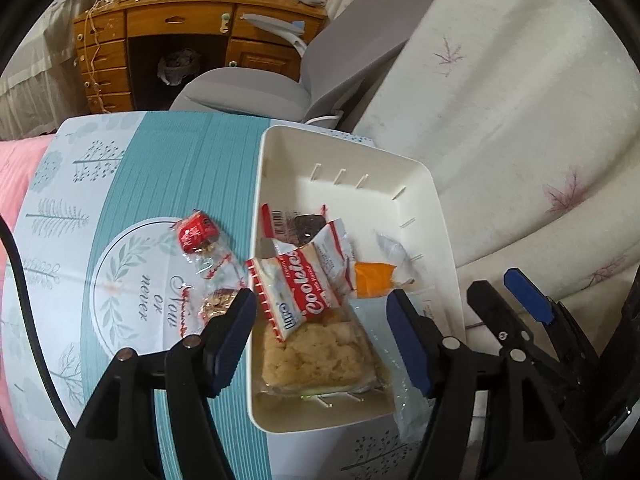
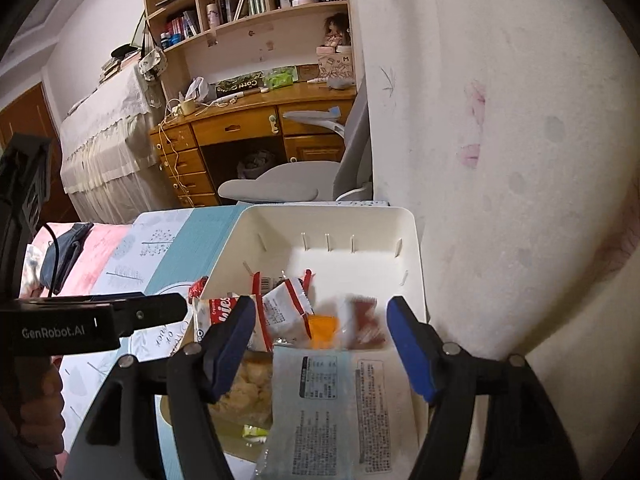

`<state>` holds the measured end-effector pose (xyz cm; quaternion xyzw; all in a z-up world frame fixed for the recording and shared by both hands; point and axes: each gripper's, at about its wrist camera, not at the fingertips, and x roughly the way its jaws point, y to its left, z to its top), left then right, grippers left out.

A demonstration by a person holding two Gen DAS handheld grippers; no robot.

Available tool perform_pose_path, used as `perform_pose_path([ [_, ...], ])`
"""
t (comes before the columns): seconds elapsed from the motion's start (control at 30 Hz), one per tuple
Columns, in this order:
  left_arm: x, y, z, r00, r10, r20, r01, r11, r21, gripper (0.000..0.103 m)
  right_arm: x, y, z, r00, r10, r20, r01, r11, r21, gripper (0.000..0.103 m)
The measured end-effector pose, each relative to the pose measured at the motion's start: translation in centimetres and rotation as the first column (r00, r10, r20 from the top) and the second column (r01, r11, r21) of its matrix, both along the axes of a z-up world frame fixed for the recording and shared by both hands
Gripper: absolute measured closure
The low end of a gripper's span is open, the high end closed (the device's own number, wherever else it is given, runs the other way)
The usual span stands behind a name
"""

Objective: Organize snacks
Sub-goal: 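Move both open tools back to the last snacks on the table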

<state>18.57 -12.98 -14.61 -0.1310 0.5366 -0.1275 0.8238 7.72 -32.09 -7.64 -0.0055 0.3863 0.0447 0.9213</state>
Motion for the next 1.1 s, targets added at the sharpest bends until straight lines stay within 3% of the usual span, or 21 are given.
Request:
perform_pose_path([
  [0.5,-3.6,4.7,-3.2,0.991,0.067,-0.116,-0.068,0.998,-0.003,0.036,-1.5,2.2,-1.4,0.995,-0.026,-0.095,0.036,0.994,0.103,0.034],
  [1.1,-7.0,14.2,-3.4,0.989,-0.073,-0.130,0.077,0.997,0.029,0.036,-5.7,11.7,-2.8,0.969,-0.158,-0.188,0.189,0.969,0.160,0.034],
])
